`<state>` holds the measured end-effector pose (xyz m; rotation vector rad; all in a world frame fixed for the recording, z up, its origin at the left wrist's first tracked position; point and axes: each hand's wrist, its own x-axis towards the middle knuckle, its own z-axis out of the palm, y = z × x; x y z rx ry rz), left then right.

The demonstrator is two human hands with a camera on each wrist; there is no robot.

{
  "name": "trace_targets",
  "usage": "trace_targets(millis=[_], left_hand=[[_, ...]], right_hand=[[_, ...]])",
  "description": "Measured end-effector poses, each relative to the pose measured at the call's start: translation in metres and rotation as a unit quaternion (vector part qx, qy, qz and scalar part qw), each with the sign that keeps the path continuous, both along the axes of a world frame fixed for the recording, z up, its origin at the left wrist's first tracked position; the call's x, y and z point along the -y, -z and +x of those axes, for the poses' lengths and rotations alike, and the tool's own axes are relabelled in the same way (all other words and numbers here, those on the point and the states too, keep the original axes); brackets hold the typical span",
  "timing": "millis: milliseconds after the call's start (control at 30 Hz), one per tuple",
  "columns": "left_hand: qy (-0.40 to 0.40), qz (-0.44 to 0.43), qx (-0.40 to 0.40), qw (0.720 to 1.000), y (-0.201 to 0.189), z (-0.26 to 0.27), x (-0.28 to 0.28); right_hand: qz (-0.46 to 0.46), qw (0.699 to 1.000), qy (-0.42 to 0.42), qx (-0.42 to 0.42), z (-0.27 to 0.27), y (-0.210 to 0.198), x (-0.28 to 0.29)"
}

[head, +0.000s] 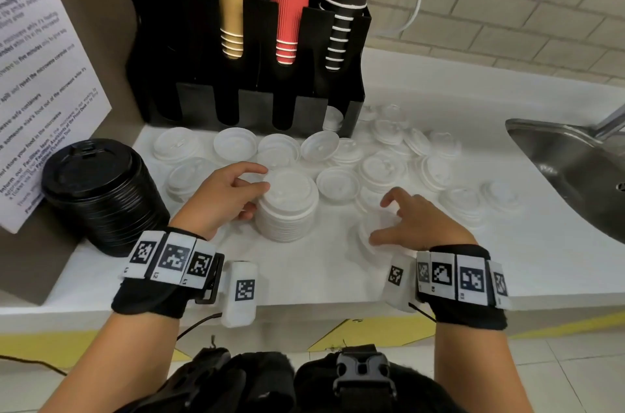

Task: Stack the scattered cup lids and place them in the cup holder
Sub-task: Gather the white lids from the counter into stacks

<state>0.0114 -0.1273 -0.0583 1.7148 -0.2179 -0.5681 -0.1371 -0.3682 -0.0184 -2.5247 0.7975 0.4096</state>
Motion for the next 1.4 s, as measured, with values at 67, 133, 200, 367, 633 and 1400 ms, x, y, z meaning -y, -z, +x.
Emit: trace_targets(millis=[67, 133, 200, 367, 633, 1400], left_hand=[[0.0, -0.005, -0.008, 1.0, 0.0, -0.002, -0.001], [-0.001, -0.014, -0.025, 1.0, 0.0, -0.004, -0.002], [0.0, -0.021, -0.039, 0.999, -0.001, -0.005, -0.003], [0.0, -0.021, -0.044, 0.999, -0.003, -0.006, -0.004], [-0.003, -0.019, -0.043, 0.999, -0.002, -0.009, -0.003], [0.079, 0.041, 0.113, 0.99, -0.016, -0.011, 0.005]], right_hand=[[0.073, 0.993, -0.03, 0.091, 0.007, -0.009, -0.005], [0.14, 0.971, -0.053, 0.187, 0.018, -0.012, -0.017], [0.173, 0.948, -0.06, 0.26, 0.028, -0.008, -0.031], [0.169, 0.925, -0.091, 0.327, 0.044, 0.012, -0.063], [0.105, 0.924, -0.135, 0.341, 0.057, 0.016, -0.08], [0.125, 0.917, -0.039, 0.376, 0.047, 0.016, -0.057]])
